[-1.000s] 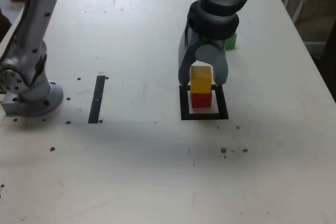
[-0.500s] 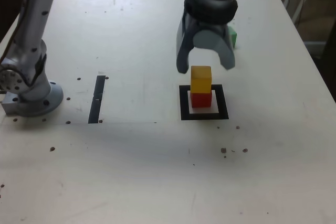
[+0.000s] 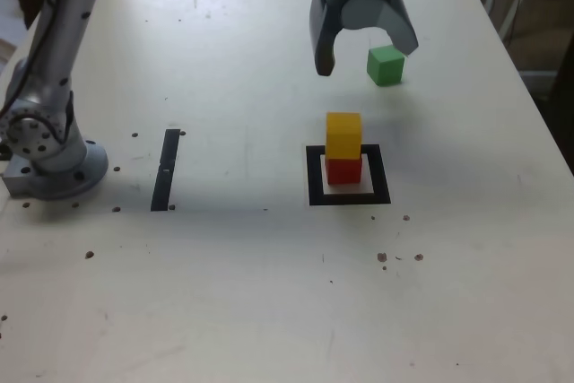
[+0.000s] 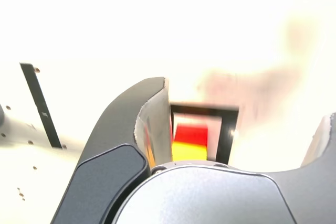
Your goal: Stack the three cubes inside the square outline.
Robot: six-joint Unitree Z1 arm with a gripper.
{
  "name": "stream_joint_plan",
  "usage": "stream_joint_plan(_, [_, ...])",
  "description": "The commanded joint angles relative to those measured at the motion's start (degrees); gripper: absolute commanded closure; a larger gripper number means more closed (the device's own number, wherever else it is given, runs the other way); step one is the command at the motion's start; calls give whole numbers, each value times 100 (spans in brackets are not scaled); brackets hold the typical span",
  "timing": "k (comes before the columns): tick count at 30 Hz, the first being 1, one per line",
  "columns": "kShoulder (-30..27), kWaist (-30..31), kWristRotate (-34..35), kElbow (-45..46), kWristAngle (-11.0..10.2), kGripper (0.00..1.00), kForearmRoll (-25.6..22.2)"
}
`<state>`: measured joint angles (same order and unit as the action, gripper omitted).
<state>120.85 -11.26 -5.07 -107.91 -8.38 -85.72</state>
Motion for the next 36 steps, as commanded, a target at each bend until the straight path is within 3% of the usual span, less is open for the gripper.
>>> stream_joint_plan(1, [108, -113, 12, -155, -165, 0, -57])
stream_joint_plan(4, [243, -263, 28, -354, -345, 0, -124])
stream_joint_plan(7, [445, -408, -4, -602, -395, 0, -198])
stream_joint_plan(22, [1705, -916, -600, -2193, -231, 1, -545])
stream_joint_plan(31, [2107, -1081, -731, -2645, -141, 1, -642])
stream_joint_plan(36, [2226, -1130, -731, -2780, 18, 6, -724])
